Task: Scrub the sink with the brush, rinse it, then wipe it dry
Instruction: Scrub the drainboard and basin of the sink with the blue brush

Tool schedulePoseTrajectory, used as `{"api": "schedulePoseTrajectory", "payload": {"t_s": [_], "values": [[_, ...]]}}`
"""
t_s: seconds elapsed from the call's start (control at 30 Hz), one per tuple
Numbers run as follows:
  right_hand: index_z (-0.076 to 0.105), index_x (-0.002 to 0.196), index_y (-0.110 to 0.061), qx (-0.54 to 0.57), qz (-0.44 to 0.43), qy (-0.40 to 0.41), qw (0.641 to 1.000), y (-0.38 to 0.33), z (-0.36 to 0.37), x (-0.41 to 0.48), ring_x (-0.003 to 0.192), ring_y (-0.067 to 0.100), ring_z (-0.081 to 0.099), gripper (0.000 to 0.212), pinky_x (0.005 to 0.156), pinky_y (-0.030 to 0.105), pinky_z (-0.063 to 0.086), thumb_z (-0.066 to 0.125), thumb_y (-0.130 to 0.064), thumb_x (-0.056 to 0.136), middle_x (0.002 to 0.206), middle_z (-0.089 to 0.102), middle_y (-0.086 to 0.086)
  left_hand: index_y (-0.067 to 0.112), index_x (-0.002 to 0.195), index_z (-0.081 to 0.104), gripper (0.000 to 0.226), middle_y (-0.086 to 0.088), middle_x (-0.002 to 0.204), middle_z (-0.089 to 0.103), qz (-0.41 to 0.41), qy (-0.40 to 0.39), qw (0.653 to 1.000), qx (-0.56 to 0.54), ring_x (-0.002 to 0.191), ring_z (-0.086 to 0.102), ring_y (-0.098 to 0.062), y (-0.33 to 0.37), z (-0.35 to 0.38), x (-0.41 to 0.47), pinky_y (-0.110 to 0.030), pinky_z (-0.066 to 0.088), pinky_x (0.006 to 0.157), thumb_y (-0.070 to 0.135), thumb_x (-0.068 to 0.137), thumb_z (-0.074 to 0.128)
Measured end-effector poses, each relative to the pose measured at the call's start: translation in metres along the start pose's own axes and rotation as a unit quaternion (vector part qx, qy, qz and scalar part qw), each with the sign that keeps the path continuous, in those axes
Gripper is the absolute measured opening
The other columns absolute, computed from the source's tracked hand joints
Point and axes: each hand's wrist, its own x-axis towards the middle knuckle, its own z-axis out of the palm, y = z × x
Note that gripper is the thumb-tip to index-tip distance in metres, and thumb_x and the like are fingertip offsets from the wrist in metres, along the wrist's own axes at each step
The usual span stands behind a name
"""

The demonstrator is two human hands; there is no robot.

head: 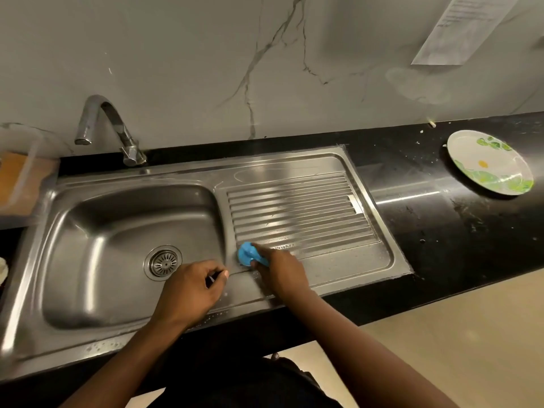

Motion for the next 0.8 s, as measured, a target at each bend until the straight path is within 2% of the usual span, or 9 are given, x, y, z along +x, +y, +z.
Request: {"api": "schedulePoseTrajectory", "payload": {"t_s": [0.1,0.2,0.27,0.4,0.53,0.67,0.8], "values": [[0.053,0.147,-0.046,0.016,0.083,0.034,0.996,0.032,-0.018,0.004,0.105,0.021,0.07,0.048,0.086,0.033,0.053,0.062,-0.048,0.099,0.121,0.074,0.0,0.035,0.088,0.075,0.01,0.025,0.078,0.072,-0.002,0.003,1.0,-0.004,0.07,0.066,0.004,0.0,0.001,-0.001,-0.028,0.058,0.066,0.041,0.093,0.069],[0.054,0.148,-0.038,0.042,0.115,0.069,0.99,0.026,-0.02,0.004,0.104,0.021,0.07,0.047,0.087,0.035,0.054,0.061,-0.035,0.101,0.123,0.074,0.001,0.035,0.087,0.075,0.011,0.025,0.078,0.072,-0.009,0.002,1.0,-0.002,0.07,0.066,0.004,0.0,0.001,-0.003,-0.028,0.058,0.066,0.042,0.093,0.068],[0.055,0.147,-0.035,0.041,0.09,0.064,0.993,0.002,-0.009,0.002,0.108,0.024,0.07,0.045,0.084,0.031,0.049,0.058,-0.029,0.103,0.121,0.074,0.002,0.036,0.087,0.075,0.011,0.025,0.077,0.071,-0.008,-0.002,1.0,0.0,0.07,0.066,0.004,-0.001,0.002,-0.005,-0.029,0.058,0.066,0.042,0.093,0.068],[0.047,0.154,-0.034,0.008,0.007,0.016,1.0,-0.05,0.024,0.0,0.113,0.026,0.068,0.051,0.092,0.035,0.051,0.056,-0.029,0.104,0.127,0.071,0.005,0.036,0.089,0.074,0.022,0.024,0.076,0.07,-0.002,-0.016,1.0,0.01,0.07,0.065,0.002,0.001,0.004,-0.005,-0.031,0.058,0.066,0.053,0.088,0.059],[0.044,0.155,-0.039,-0.017,-0.066,-0.021,0.997,-0.036,0.023,-0.016,0.111,0.023,0.068,0.053,0.093,0.035,0.053,0.057,-0.035,0.104,0.129,0.071,0.005,0.037,0.096,0.076,0.011,0.023,0.078,0.071,0.004,-0.02,1.0,0.012,0.07,0.066,0.003,0.005,0.004,-0.001,-0.032,0.059,0.068,0.043,0.093,0.068],[0.045,0.151,-0.05,0.012,0.037,0.013,0.999,0.035,-0.01,-0.019,0.096,0.018,0.07,0.052,0.084,0.032,0.054,0.057,-0.052,0.101,0.11,0.075,0.0,0.035,0.088,0.076,0.011,0.024,0.075,0.071,-0.002,-0.011,1.0,0.011,0.07,0.066,0.006,0.005,0.004,0.0,-0.028,0.059,0.066,0.041,0.094,0.069],[0.05,0.151,-0.038,0.049,0.097,0.082,0.991,0.067,-0.036,-0.01,0.087,0.01,0.066,0.048,0.078,0.03,0.056,0.059,-0.042,0.104,0.115,0.074,-0.001,0.036,0.089,0.077,0.011,0.025,0.078,0.071,0.0,-0.015,1.0,0.008,0.073,0.066,0.007,0.005,0.005,-0.001,-0.026,0.059,0.067,0.041,0.095,0.069]]}}
